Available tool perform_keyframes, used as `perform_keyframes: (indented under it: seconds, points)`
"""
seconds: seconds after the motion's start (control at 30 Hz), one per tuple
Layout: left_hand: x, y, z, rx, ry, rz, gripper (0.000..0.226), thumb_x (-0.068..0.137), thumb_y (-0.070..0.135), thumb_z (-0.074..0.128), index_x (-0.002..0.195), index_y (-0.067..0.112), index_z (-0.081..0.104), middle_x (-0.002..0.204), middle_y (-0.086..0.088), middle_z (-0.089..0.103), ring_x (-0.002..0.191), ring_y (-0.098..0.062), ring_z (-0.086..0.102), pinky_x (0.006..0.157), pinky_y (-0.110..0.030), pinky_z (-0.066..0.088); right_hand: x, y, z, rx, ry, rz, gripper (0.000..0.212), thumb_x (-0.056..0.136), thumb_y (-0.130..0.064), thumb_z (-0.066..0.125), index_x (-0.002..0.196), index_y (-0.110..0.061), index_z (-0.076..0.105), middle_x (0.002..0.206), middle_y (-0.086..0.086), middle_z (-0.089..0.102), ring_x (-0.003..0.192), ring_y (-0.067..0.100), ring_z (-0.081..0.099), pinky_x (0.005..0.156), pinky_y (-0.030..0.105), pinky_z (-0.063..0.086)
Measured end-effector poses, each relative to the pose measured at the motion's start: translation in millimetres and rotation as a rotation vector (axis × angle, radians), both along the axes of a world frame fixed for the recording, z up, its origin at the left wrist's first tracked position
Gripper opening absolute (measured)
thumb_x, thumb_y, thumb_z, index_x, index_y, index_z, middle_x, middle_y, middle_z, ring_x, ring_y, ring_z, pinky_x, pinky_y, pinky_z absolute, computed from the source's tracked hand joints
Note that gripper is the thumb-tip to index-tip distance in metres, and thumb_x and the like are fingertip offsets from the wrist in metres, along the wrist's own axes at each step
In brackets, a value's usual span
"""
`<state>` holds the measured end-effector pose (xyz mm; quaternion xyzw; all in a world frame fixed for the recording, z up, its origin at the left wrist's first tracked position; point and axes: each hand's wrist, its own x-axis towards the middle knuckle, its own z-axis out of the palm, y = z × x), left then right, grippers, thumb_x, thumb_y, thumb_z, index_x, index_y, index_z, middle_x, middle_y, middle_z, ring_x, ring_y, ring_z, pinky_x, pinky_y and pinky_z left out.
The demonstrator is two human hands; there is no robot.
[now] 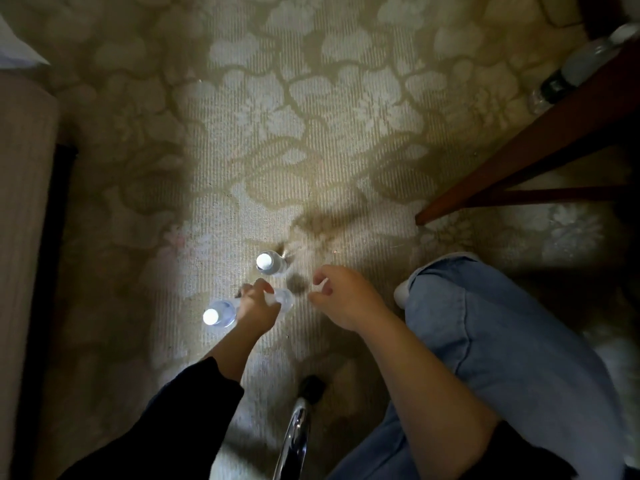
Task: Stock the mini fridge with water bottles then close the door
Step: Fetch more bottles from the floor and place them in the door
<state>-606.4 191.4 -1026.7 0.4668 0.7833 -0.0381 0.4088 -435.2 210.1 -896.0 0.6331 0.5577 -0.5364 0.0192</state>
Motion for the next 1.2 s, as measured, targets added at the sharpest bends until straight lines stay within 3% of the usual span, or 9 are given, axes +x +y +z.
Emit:
perform_keyframes:
  seconds: [0.2,0.33,0.43,0.57,0.73,0.87,1.03,1.13,1.2]
  points:
    - [17.7,-7.8,89.6,0.420,-0.190,-0.147,0.022,0.082,0.011,0.064,0.104,0.008,0.060,0.104,-0.007,0.049,0.090,-0.022,0.053,0.070,-0.022,0.041,11.9,-21.1,24.4,0.092,-0.048,-0.022,0.037,0.089,-0.025,0.059,0.124,-0.016,0.051,0.096,-0.002,0.054,0.086,0.017,0.054,0.079,0.036,0.049]
    - [25.8,-13.3,168.8,0.612,-0.334,-0.358,0.021,0.084,0.011,0.063,0.104,0.013,0.060,0.102,-0.001,0.050,0.086,0.002,0.047,0.068,-0.004,0.036,21.0,-39.3,54.0,0.235,0.011,-0.097,0.066,0.082,-0.028,0.070,0.139,-0.022,0.038,0.131,0.004,0.050,0.118,0.022,0.051,0.095,0.039,0.048]
    - [34.7,-15.9,228.3,0.717,-0.414,-0.497,0.020,0.085,0.015,0.063,0.103,0.023,0.060,0.100,0.003,0.053,0.086,0.002,0.049,0.071,-0.003,0.040,27.4,-56.1,82.1,0.361,0.115,-0.160,0.078,0.076,-0.035,0.076,0.141,-0.029,0.034,0.139,-0.003,0.043,0.127,0.016,0.043,0.102,0.037,0.043]
    - [51.2,-20.0,301.3,0.741,-0.518,-0.600,0.031,0.085,0.017,0.063,0.094,0.044,0.052,0.099,0.006,0.058,0.089,-0.002,0.053,0.072,-0.005,0.040,35.8,-80.5,123.2,0.530,0.211,-0.264,0.077,0.070,-0.044,0.073,0.138,-0.038,0.036,0.137,-0.013,0.047,0.128,0.006,0.045,0.105,0.041,0.043]
    - [76.0,-29.4,372.5,0.789,-0.643,-0.685,0.026,0.082,0.019,0.066,0.089,0.042,0.057,0.094,0.010,0.058,0.079,0.002,0.053,0.066,-0.006,0.039,49.8,-109.2,194.1,0.698,0.228,-0.387,0.058,0.068,-0.049,0.067,0.117,-0.060,0.038,0.120,-0.026,0.054,0.115,0.000,0.053,0.098,0.037,0.047]
    - [92.6,-41.2,412.5,0.829,-0.811,-0.716,0.021,0.076,0.026,0.064,0.094,0.035,0.060,0.091,0.012,0.061,0.066,0.002,0.051,0.060,-0.008,0.038,61.8,-130.7,233.5,0.768,0.271,-0.456,0.059,0.067,-0.049,0.068,0.120,-0.043,0.044,0.116,-0.012,0.059,0.109,0.010,0.058,0.094,0.046,0.049]
    - [102.6,-61.6,437.3,0.787,-0.949,-0.709,0.024,0.078,0.031,0.055,0.099,0.043,0.058,0.098,0.020,0.063,0.082,0.003,0.053,0.066,-0.012,0.043,85.1,-159.5,274.7,0.897,0.370,-0.608,0.047,0.073,-0.019,0.073,0.112,-0.032,0.052,0.102,-0.017,0.066,0.099,0.000,0.063,0.085,0.020,0.049]
    - [110.4,-73.9,438.9,0.695,-0.943,-0.794,0.027,0.083,0.026,0.064,0.107,0.036,0.058,0.102,0.017,0.064,0.097,0.005,0.056,0.073,-0.006,0.044,99.8,-178.7,303.7,0.986,0.387,-0.702,0.042,0.079,-0.003,0.072,0.108,-0.027,0.053,0.095,-0.011,0.067,0.091,-0.002,0.064,0.079,0.018,0.049]
    - [120.8,-83.6,440.8,0.660,-0.940,-0.846,0.037,0.079,0.031,0.065,0.115,0.033,0.057,0.107,0.013,0.064,0.105,0.005,0.056,0.078,-0.009,0.045,108.6,-193.4,324.5,1.045,0.378,-0.740,0.038,0.080,-0.005,0.070,0.105,-0.028,0.053,0.093,-0.010,0.067,0.088,-0.003,0.065,0.078,0.017,0.050]
